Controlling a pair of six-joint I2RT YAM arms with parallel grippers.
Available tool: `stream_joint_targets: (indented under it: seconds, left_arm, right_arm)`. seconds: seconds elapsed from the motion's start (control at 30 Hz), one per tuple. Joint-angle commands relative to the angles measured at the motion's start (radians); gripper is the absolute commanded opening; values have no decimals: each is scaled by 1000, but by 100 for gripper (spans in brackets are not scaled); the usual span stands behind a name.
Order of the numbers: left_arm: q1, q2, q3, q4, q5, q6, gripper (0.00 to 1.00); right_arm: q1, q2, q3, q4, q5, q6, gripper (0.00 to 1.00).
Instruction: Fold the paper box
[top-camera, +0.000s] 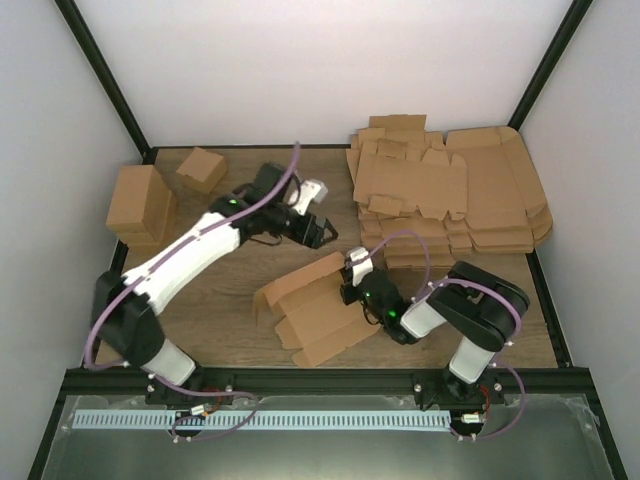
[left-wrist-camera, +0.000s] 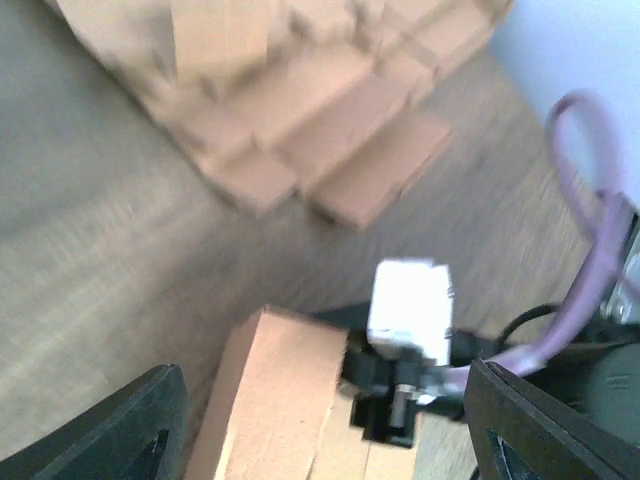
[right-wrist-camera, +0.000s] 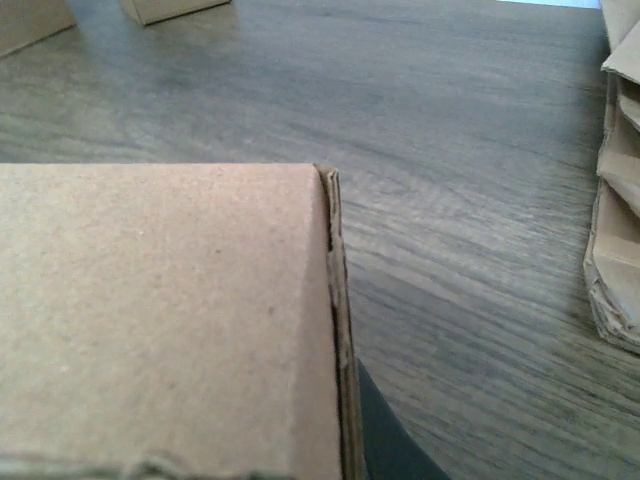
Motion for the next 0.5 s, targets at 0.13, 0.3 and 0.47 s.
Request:
stream_joint_targets:
  seconds: [0.13,0.3,0.47]
  left_arm:
    - [5,-361,59,-59,-236,-98,91]
    - [5,-575,-51,-24,-255,-259,100]
    - [4,-743,-131,-6,-255,-483,100]
  right_arm:
    - [9,-187,135,-465,232,411,1]
    - [-23,-308,277,-908,265,784,1]
    - [-37,-333,453,-1217,301,1038,1]
